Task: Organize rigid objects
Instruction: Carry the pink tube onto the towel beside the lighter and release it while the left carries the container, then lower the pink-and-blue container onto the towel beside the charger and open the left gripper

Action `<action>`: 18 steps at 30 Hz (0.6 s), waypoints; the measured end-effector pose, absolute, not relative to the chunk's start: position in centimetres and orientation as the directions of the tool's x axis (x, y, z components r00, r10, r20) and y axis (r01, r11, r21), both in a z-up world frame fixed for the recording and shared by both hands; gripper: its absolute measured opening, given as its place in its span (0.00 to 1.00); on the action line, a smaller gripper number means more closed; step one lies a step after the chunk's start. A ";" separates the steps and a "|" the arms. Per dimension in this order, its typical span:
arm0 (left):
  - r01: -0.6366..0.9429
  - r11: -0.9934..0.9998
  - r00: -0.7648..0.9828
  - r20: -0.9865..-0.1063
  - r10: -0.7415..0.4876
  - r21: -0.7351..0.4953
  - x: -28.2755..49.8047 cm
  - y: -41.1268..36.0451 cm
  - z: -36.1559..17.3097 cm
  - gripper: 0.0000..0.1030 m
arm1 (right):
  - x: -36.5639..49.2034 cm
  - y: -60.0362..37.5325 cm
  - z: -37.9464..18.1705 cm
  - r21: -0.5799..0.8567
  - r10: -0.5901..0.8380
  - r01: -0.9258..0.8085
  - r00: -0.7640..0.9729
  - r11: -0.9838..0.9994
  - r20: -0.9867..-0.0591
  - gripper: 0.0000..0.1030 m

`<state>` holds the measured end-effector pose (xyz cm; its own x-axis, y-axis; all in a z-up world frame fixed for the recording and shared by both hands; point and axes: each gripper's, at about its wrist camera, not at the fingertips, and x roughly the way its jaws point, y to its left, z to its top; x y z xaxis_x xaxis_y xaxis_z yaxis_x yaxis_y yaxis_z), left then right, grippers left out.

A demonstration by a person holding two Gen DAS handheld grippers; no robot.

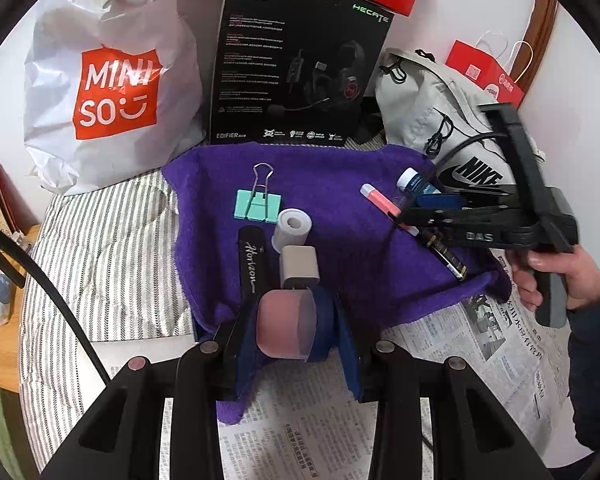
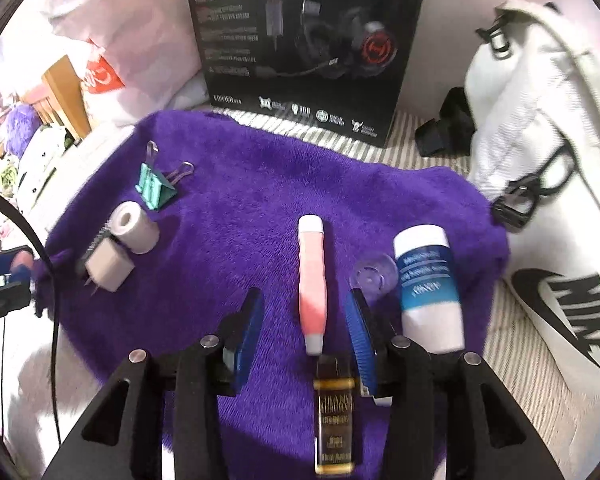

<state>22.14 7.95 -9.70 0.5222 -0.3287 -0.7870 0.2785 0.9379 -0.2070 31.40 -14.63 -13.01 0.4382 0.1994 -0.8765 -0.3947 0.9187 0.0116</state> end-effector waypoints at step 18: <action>0.320 0.919 0.428 -0.830 -0.358 -0.232 25.9 1.8 -12.3 0.34 | 24.2 -20.4 -11.3 0.067 0.243 -0.356 0.478 0.932 -0.844 0.46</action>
